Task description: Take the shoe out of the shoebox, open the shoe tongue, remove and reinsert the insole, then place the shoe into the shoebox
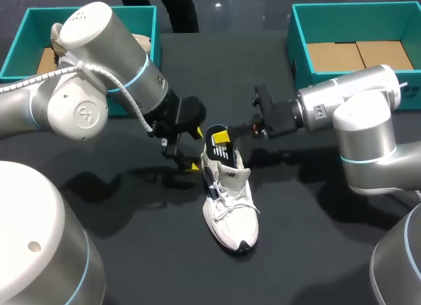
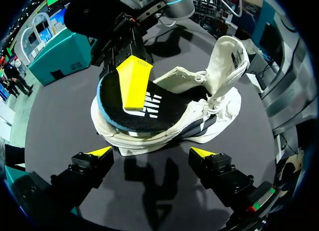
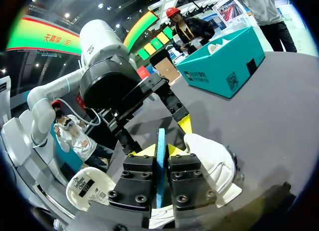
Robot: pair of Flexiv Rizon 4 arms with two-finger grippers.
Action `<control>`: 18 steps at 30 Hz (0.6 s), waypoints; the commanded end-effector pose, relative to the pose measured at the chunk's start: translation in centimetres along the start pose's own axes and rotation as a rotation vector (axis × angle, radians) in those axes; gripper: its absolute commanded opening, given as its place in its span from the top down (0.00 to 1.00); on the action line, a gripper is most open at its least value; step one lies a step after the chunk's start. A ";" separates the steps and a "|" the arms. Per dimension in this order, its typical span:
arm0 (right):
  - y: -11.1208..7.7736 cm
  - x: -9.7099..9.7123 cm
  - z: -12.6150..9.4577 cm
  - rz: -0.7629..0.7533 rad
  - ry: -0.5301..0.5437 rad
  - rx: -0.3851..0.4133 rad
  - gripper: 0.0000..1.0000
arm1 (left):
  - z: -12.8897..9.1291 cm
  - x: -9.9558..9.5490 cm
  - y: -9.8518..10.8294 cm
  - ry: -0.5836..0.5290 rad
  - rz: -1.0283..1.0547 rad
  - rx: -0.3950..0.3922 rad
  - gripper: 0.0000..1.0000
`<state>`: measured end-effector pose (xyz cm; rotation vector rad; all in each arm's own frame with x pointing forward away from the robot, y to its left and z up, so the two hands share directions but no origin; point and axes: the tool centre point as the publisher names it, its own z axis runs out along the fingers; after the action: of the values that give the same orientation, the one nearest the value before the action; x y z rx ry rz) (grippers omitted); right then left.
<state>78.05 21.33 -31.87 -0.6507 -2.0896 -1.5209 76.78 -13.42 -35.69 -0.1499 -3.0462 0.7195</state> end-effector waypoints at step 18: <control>-2.8 0.8 1.0 0.051 -0.008 -0.017 0.60 | 0.1 0.0 0.0 -0.001 0.000 -0.001 0.00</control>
<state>75.77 21.31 -34.18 -0.7094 -2.0355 -1.5172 76.78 -13.42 -35.69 -0.1499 -3.0462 0.7195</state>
